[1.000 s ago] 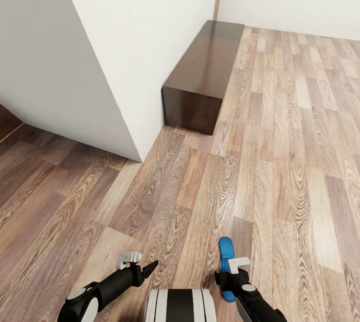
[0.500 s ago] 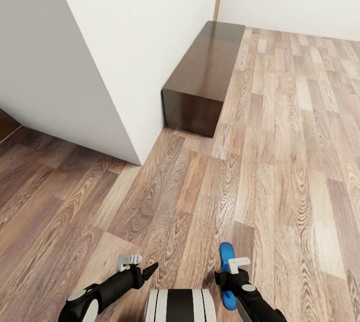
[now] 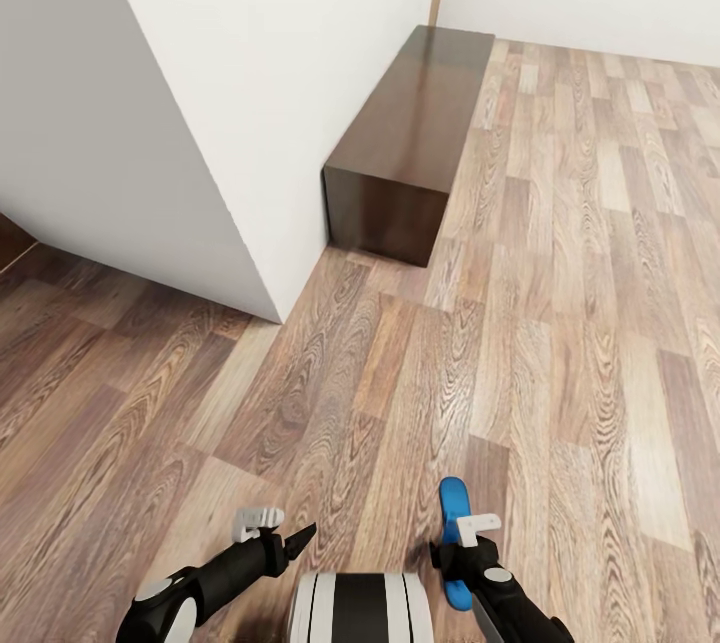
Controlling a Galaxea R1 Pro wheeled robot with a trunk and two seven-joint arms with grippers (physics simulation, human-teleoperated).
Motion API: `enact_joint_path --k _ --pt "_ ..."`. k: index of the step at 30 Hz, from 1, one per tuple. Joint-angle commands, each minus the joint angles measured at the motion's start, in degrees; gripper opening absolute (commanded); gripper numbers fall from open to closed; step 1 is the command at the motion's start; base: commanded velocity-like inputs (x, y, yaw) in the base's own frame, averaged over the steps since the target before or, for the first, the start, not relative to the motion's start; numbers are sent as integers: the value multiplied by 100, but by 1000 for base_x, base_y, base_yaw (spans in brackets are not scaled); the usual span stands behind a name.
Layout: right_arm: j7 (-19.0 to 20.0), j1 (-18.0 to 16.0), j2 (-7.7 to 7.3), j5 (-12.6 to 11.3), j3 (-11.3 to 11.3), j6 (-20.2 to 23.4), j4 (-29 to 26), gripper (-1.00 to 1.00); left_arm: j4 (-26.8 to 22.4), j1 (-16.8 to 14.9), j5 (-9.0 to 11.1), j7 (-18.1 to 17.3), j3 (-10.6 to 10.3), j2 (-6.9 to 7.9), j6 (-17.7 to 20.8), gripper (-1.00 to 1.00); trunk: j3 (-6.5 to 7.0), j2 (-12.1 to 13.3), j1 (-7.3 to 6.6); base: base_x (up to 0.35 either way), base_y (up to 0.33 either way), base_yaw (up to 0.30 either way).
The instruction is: In the bedroom, move the book from the bed onto either nightstand, and place the two sandals side by side next to the bed.
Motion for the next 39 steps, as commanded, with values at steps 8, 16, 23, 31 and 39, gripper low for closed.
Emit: enact_joint_path --k 8,16,23,31,39 --pt "-33 0 -9 24 26 42 -12 100 -3 -1 59 7 -5 3 46 100 -115 -8 12 0 0 0" --pt "-33 0 -16 21 26 45 -12 100 -3 -1 59 7 -6 3 49 100 -115 -8 12 0 0 0" --pt "-32 0 -19 20 26 41 -12 100 -3 -1 59 5 -6 3 47 100 -115 -8 12 0 0 0" --pt "-31 0 -12 22 26 44 -12 100 -3 -1 59 0 -7 3 45 100 -115 -8 12 0 0 0" --pt "-31 0 -13 21 26 42 -12 100 -3 -1 59 3 -9 3 45 100 -115 -8 12 6 -65 0"
